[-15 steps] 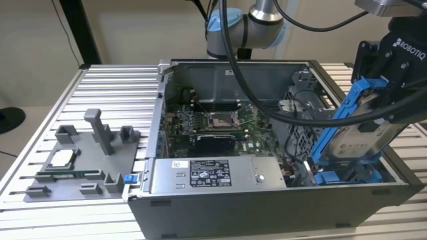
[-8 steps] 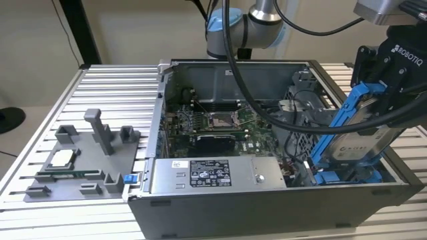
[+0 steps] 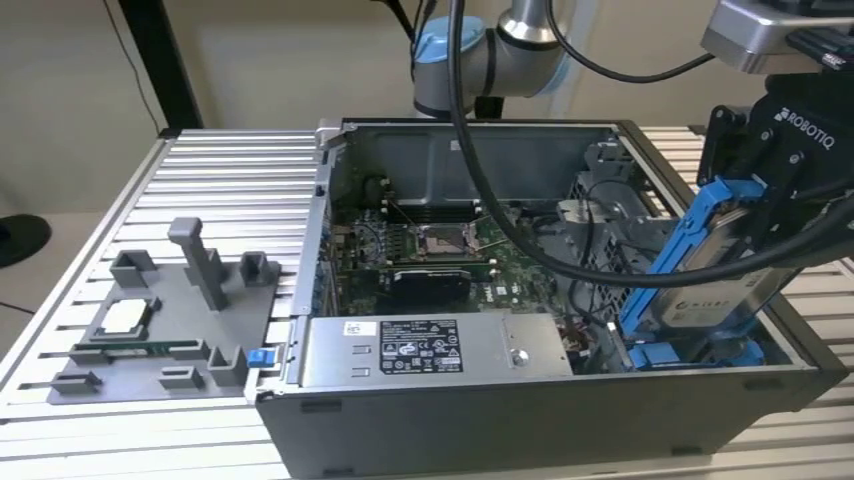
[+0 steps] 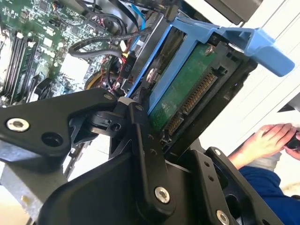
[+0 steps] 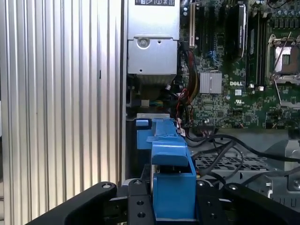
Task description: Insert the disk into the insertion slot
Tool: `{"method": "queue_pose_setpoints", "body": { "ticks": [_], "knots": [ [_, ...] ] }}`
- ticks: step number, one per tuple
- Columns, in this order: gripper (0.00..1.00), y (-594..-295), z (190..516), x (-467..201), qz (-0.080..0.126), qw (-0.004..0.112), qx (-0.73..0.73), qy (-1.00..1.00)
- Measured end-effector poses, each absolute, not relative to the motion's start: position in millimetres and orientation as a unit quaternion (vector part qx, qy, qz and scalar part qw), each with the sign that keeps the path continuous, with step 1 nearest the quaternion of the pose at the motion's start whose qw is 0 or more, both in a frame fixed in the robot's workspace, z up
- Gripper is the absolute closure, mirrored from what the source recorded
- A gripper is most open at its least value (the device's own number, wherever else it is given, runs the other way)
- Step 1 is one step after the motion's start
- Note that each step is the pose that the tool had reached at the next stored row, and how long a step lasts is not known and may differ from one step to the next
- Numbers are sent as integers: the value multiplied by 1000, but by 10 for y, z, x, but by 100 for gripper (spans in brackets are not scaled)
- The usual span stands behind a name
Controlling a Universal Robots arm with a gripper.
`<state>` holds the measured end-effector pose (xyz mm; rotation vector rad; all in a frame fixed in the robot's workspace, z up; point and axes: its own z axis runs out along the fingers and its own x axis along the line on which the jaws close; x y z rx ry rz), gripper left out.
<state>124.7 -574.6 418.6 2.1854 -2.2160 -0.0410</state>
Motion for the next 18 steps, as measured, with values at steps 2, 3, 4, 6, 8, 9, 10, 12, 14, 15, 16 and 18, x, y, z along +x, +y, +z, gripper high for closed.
{"method": "queue_pose_setpoints", "body": {
  "ticks": [2,3,4,6,8,9,10,12,14,15,16,18],
  "knots": [
    [100,-5744,4170,1248,-13,14,702,-712],
    [100,-5743,4162,1248,-13,14,702,-712],
    [100,-5742,4155,1249,-13,14,702,-712],
    [100,-5740,4140,1250,-13,14,702,-712],
    [100,-5735,4127,1250,-13,14,702,-712],
    [100,-5732,4122,1251,-13,14,702,-712],
    [100,-5728,4118,1251,-13,14,702,-712],
    [100,-5722,4108,1253,-13,14,702,-712],
    [100,-5717,4099,1259,-14,14,702,-712],
    [100,-5715,4095,1263,-14,14,702,-712],
    [100,-5713,4092,1267,-14,14,702,-712],
    [100,-5709,4085,1274,-14,14,702,-712]
  ]
}}
